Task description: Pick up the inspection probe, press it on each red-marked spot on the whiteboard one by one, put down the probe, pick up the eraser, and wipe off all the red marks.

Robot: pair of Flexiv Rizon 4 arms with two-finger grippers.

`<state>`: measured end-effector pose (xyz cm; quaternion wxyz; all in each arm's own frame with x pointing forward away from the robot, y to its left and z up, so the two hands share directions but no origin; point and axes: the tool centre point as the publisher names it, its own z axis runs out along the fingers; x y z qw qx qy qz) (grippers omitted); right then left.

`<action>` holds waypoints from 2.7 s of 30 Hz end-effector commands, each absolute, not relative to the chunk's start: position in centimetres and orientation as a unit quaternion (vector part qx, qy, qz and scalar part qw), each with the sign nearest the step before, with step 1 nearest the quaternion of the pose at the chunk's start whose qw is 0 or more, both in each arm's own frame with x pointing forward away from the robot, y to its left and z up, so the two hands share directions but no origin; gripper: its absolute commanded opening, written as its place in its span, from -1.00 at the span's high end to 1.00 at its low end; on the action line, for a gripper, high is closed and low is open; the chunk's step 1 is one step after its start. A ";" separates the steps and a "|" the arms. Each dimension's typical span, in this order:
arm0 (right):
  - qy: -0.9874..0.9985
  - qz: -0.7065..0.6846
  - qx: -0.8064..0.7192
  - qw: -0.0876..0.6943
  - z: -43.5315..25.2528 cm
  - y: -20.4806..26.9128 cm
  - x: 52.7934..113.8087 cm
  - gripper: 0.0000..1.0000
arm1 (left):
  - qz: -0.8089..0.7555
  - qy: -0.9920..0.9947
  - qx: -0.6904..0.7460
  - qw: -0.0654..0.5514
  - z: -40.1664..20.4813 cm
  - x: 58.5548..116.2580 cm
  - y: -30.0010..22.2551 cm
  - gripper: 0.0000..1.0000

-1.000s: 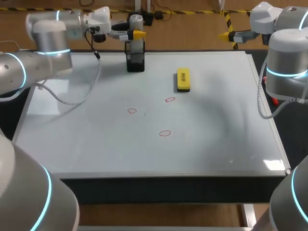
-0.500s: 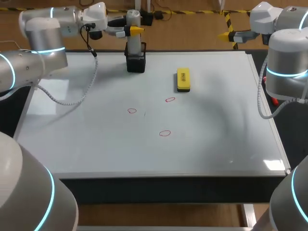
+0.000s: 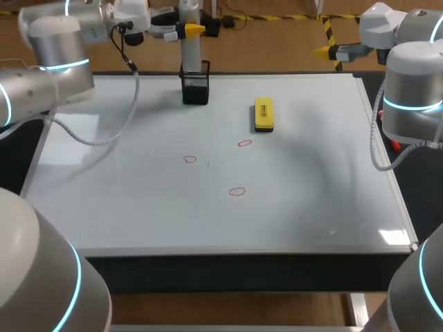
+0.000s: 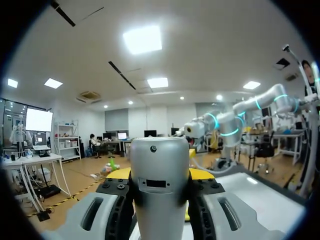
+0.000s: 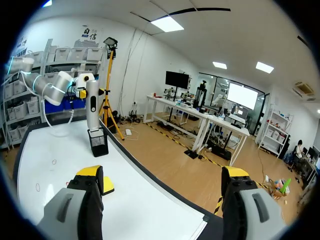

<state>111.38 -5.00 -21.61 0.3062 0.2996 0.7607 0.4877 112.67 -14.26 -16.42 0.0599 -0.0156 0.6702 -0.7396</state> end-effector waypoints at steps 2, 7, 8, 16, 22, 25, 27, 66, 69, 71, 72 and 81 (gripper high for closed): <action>0.761 0.488 0.300 0.306 -21.6 -5.0 111.4 -1.00 | -0.737 0.670 -0.033 0.077 -15.0 111.9 -13.6 1.00; 0.761 0.488 0.300 0.306 -21.6 -5.0 111.4 -1.00 | -0.738 0.669 -0.034 0.082 -14.3 111.1 -12.4 1.00; 0.761 0.488 0.300 0.306 -21.6 -5.0 111.4 -1.00 | -0.738 0.669 -0.034 0.082 -14.2 110.9 -12.1 1.00; 0.761 0.488 0.300 0.306 -21.6 -5.0 111.4 -1.00 | -0.733 0.674 -0.031 0.087 -14.5 108.8 -9.8 1.00; 0.761 0.488 0.300 0.306 -21.6 -5.0 111.4 -1.00 | -0.729 0.680 -0.023 0.071 -15.4 107.1 -8.6 1.00; 0.761 0.488 0.300 0.306 -21.6 -5.0 111.4 -1.00 | -0.723 0.688 -0.016 0.059 -15.8 106.2 -8.2 1.00; 0.761 0.488 0.300 0.306 -21.6 -5.0 111.4 -1.00 | -0.722 0.690 -0.011 0.049 -16.1 105.6 -7.9 1.00; 0.761 0.488 0.300 0.306 -21.6 -5.0 111.4 -1.00 | -0.727 0.685 0.025 -0.019 -17.9 103.7 -3.6 1.00; 0.761 0.488 0.300 0.306 -21.6 -5.0 111.4 -1.00 | -0.727 0.685 0.025 -0.019 -17.9 103.7 -3.6 1.00; 0.761 0.488 0.300 0.306 -21.6 -5.0 111.4 -1.00 | -0.727 0.685 0.025 -0.019 -17.9 103.7 -3.6 1.00; 0.761 0.488 0.300 0.306 -21.6 -5.0 111.4 -1.00 | -0.727 0.685 0.025 -0.019 -17.9 103.7 -3.6 1.00; 0.821 0.448 0.234 0.264 -22.6 -4.8 111.7 -1.00 | -0.727 0.685 0.025 -0.019 -17.9 103.7 -3.6 1.00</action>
